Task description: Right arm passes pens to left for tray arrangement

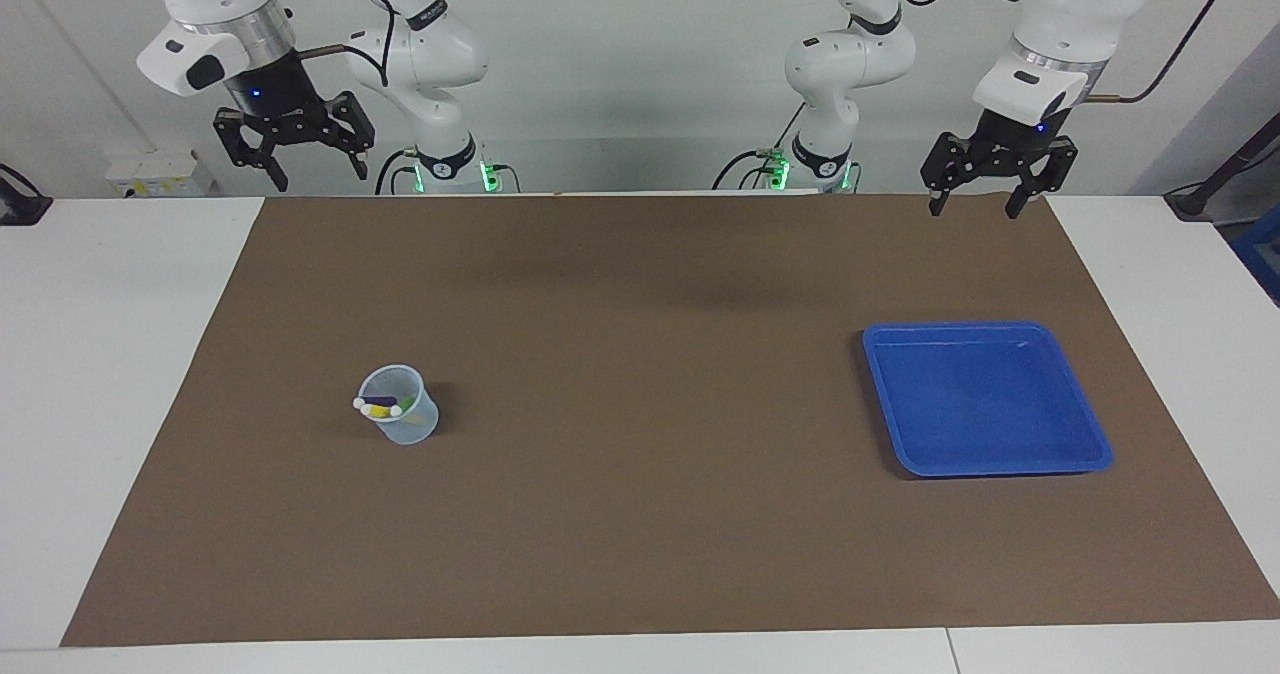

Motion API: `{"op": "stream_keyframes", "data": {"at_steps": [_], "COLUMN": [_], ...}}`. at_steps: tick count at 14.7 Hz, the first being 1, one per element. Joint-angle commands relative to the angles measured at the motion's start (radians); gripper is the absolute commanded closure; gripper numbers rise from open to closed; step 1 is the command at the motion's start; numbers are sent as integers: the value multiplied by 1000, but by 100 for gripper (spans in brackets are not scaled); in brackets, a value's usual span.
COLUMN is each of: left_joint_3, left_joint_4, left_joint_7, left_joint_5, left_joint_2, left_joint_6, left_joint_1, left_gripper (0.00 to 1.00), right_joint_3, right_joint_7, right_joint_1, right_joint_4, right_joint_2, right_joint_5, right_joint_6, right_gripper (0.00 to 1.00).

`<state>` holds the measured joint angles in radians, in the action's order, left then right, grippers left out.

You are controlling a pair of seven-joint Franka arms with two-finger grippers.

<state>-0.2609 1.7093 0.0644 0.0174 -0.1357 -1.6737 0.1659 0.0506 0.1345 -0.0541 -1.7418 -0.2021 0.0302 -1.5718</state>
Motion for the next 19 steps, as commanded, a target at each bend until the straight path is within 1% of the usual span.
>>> {"op": "stream_keyframes", "data": {"at_steps": [1,15,19], "left_joint_3": [-1,-1,-1], "left_joint_4": [3,3,3], "left_joint_7": [8,8,8], "left_joint_5": [-19,-19,-19], "left_joint_2": [-13,-13,-13], "left_joint_6": [14,15,14], "left_joint_1": [1,1,1], "left_gripper": [0,0,0], "right_joint_3": [2,2,2], "right_joint_7": [10,19,13], "right_joint_1": [5,22,22], "right_joint_4": [-21,-22,-51], "right_joint_2": [-23,-25,-31], "right_joint_5": [8,8,8], "right_joint_6": [10,21,-23], "right_gripper": [0,0,0]}}
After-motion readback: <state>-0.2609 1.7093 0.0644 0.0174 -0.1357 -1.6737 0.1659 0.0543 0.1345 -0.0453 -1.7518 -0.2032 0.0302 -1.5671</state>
